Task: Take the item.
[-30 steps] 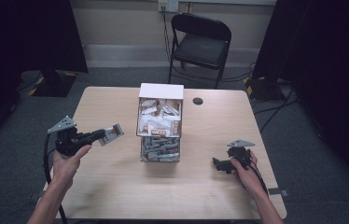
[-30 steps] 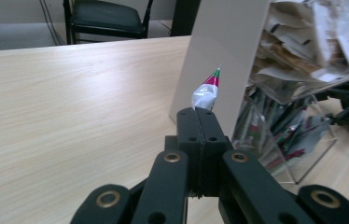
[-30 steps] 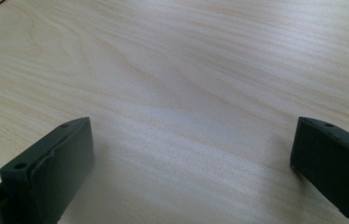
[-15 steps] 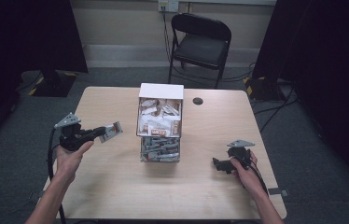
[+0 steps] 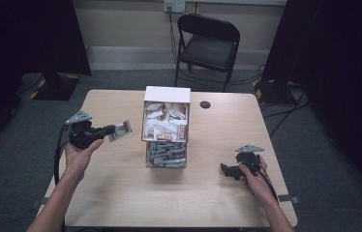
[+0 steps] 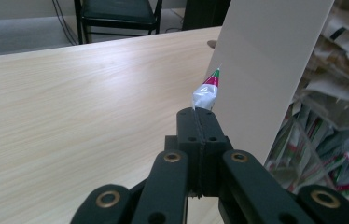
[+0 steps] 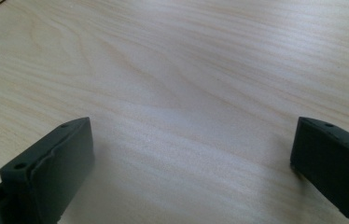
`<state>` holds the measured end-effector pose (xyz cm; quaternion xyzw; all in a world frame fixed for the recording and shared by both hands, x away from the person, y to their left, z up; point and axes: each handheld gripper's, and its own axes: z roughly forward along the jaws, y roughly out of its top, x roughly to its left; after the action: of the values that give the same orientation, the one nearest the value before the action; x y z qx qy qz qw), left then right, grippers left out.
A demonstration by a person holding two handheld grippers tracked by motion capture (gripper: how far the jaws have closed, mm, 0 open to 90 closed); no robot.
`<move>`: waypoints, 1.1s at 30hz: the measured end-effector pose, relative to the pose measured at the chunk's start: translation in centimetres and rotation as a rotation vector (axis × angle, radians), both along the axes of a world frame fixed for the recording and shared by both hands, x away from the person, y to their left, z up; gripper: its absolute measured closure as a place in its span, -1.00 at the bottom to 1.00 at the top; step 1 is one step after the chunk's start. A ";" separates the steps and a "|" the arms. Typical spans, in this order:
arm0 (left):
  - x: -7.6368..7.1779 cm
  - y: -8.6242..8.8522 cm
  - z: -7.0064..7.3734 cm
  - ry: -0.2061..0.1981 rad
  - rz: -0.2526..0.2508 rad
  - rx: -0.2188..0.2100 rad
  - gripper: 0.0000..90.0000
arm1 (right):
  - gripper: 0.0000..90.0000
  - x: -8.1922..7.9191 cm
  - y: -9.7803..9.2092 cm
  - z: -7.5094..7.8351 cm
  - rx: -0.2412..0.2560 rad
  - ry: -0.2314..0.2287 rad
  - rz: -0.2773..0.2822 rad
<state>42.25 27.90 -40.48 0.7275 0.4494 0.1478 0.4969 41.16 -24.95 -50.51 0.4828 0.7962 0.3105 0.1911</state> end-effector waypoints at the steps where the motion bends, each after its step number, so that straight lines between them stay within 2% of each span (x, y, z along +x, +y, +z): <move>1: 0.2 -0.4 -0.2 0.005 -0.007 0.004 1.00 | -1.00 0.0 0.0 0.0 -0.001 -0.003 0.002; 4: 0.7 -1.4 -1.1 0.028 -0.028 0.052 1.00 | -1.00 0.0 0.0 0.0 -0.001 -0.003 0.002; 13: 1.3 -1.8 -3.3 0.081 -0.020 0.031 1.00 | -1.00 0.0 0.0 0.0 -0.001 -0.003 0.003; 18: 1.3 -1.7 -4.0 0.101 -0.024 0.049 1.00 | -1.00 0.0 0.0 0.0 -0.001 -0.003 0.003; 20: 1.2 -1.8 -4.4 0.109 -0.025 0.040 1.00 | -1.00 0.0 0.0 0.0 -0.001 -0.003 0.003; 24: 1.1 -2.1 -5.6 0.140 -0.034 0.057 1.00 | -1.00 0.0 0.0 0.0 -0.001 -0.003 0.003; 31: 1.3 -2.2 -6.0 0.155 -0.038 0.055 1.00 | -1.00 0.0 0.0 0.0 -0.001 -0.003 0.003; 33: 1.5 -2.2 -6.2 0.159 -0.024 0.055 1.00 | -1.00 0.0 0.0 0.0 -0.001 -0.003 0.003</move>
<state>43.71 25.70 -46.72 0.7555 0.4746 0.0958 0.4413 41.19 -24.95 -50.52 0.4811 0.7968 0.3110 0.1920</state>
